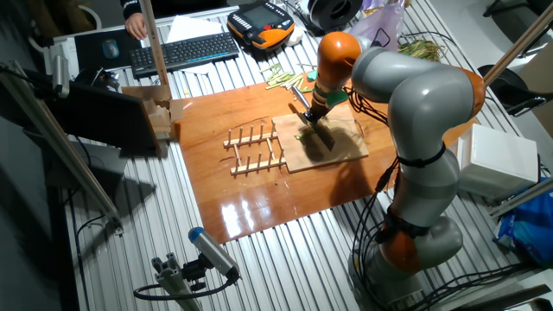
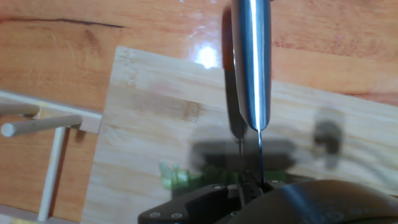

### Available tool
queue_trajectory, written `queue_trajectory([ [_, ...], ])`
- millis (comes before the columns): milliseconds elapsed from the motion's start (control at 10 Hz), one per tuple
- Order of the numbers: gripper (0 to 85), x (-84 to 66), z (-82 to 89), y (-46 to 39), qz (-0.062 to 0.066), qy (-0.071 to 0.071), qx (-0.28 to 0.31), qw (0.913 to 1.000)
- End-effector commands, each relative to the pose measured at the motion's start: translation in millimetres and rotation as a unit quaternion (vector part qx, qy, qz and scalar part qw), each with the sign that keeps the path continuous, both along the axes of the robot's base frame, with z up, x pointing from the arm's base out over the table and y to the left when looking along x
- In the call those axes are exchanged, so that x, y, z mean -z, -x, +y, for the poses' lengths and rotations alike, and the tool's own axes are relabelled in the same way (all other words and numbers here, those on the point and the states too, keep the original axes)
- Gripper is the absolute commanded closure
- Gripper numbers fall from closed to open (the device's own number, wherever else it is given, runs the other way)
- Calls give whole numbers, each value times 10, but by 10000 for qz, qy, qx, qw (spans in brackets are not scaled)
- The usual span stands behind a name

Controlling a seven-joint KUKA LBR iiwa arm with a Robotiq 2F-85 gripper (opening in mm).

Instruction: Chop the green garlic

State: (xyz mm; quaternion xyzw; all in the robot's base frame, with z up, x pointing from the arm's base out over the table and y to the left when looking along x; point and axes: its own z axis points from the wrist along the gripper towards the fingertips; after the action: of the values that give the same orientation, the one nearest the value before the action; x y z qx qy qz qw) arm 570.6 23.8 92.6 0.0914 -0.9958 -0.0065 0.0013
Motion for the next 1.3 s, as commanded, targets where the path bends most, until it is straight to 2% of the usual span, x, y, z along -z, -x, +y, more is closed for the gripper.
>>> queue_trajectory([
  [0,850,3,-28,-15,-21,2,-31,10000],
  [400,850,123,-6,-20,-67,-74,-46,9999],
  [600,850,191,3,23,-129,-36,-45,9999],
  [800,850,241,-8,68,-167,-82,-51,9998],
  [1000,850,206,24,107,-128,-82,2,9999],
  [1100,850,142,34,101,-66,-113,31,9999],
  [1200,850,81,51,86,-27,-74,53,10000],
])
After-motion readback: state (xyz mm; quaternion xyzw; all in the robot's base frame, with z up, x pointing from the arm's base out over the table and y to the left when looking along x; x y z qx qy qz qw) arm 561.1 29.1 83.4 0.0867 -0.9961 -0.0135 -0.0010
